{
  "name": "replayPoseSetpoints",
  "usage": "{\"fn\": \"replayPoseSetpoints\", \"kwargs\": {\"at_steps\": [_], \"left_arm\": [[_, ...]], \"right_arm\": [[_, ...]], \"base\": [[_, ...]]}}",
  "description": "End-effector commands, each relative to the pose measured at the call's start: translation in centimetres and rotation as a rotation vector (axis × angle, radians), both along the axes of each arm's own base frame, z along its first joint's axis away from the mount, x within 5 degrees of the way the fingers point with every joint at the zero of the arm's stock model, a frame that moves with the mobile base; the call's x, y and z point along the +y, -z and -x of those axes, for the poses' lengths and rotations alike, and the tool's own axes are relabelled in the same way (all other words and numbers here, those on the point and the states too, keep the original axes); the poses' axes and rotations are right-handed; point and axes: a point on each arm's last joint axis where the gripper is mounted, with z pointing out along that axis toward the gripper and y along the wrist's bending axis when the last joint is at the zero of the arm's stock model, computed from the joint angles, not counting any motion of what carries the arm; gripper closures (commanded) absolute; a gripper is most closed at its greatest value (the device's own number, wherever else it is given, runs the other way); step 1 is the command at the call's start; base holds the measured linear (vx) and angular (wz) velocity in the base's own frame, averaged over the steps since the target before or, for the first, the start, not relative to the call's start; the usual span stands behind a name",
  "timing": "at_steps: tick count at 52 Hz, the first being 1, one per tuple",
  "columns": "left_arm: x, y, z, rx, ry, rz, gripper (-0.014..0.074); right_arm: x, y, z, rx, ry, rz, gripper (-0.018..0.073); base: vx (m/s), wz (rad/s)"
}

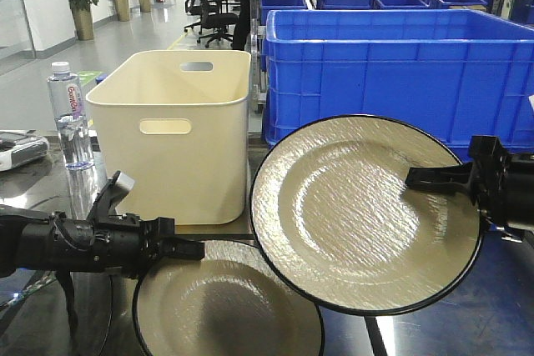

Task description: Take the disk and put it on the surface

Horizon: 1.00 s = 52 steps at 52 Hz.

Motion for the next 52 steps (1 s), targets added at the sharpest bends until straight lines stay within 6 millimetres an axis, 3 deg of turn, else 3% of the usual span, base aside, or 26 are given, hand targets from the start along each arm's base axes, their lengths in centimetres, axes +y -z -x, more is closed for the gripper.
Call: {"fn": "replayPoseSetpoints", "kwargs": {"at_steps": [1,8,13,21,27,35,42,49,52], "left_arm": [[-0.4,-3.3,0.3,-0.088,-0.004,0.041,0.0188],[-0.3,-3.0,0.3,-0.092,0.005,0.005,0.0033],[0.2,-2.8,0.2,-0.131,0.005,-0.066,-0.0025],[1.8,-3.5,0.2,-0.225,-0.029,-0.212,-0.0026],[3.1,-5.0,0.5,-0.312,-0.070,-0.324,-0.0003],[4.7,-8.7,2.2,-0.432,-0.111,-0.421,0.0039],[5.4,-12.9,5.1,-0.549,-0.132,-0.464,0.0111],[5.5,-17.1,8.8,-0.658,-0.170,-0.472,0.0307],[5.6,-18.5,10.4,-0.705,-0.179,-0.488,0.0437]], "right_arm": [[0.3,-3.2,0.8,-0.093,-0.003,-0.114,0.0568],[0.3,-3.2,0.8,-0.093,-0.005,-0.115,0.0568],[0.3,-3.2,0.9,-0.093,-0.013,-0.113,0.0568],[0.4,-3.2,1.0,-0.093,-0.027,-0.116,0.0568],[0.4,-3.2,1.0,-0.093,-0.030,-0.117,0.0568],[0.5,-3.0,1.0,-0.088,-0.035,-0.097,0.0568],[0.6,-2.7,1.0,-0.078,-0.040,-0.057,0.0568],[0.4,-2.3,0.6,-0.051,-0.016,-0.064,0.0568],[0.4,-2.0,0.4,-0.023,-0.015,-0.081,0.0568]], "base": [[0.00,0.00],[0.00,0.00],[0.00,0.00],[0.00,0.00],[0.00,0.00],[0.00,0.00],[0.00,0.00],[0.00,0.00],[0.00,0.00]]}}
